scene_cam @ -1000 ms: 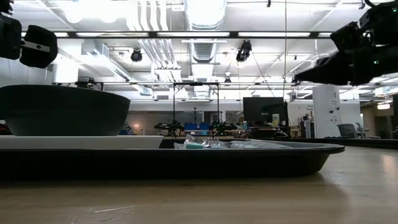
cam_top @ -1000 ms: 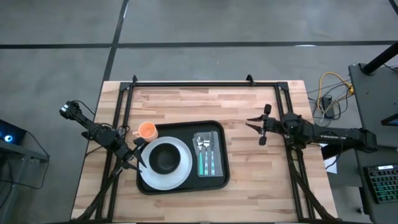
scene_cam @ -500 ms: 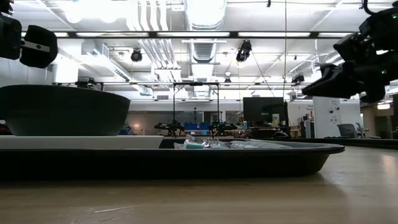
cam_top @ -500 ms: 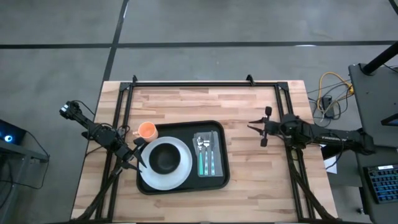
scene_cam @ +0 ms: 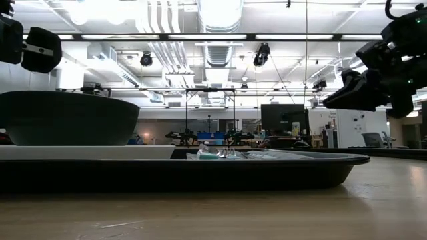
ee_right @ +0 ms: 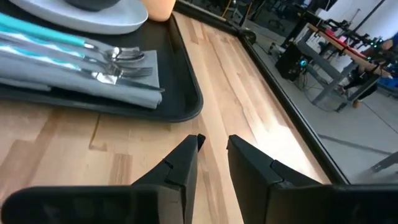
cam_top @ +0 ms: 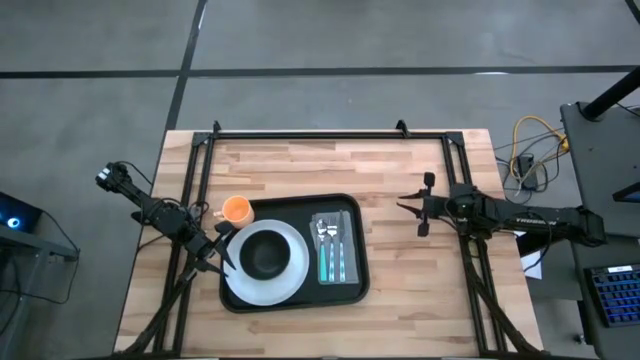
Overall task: Set up tray
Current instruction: Return to Home Position
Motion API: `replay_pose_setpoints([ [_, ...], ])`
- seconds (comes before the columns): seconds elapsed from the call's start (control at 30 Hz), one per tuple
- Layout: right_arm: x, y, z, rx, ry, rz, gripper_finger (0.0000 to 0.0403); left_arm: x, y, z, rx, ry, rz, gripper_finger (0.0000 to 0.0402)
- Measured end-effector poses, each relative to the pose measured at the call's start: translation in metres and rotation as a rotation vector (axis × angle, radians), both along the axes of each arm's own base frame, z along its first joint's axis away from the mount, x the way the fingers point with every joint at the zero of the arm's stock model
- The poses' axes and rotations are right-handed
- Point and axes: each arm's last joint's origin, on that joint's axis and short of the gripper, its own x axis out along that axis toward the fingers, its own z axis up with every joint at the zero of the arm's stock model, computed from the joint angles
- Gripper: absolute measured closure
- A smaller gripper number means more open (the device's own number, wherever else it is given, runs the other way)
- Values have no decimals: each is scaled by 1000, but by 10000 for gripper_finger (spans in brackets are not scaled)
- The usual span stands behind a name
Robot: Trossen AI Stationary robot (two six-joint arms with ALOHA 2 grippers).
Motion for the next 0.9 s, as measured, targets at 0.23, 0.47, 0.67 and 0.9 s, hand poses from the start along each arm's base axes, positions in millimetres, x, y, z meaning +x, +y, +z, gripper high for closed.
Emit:
replay_pose_setpoints([
  [0.23,1,0,5,129,-95,-38,335,0,0,0,0,0,0,306],
  [0.47,1,0,5,146,-96,-43,324,0,0,0,0,0,0,306],
  [0.67,1,0,5,129,-92,-38,316,0,0,0,0,0,0,306],
  [0.9,1,0,5,128,-92,-38,324,0,0,0,0,0,0,306],
])
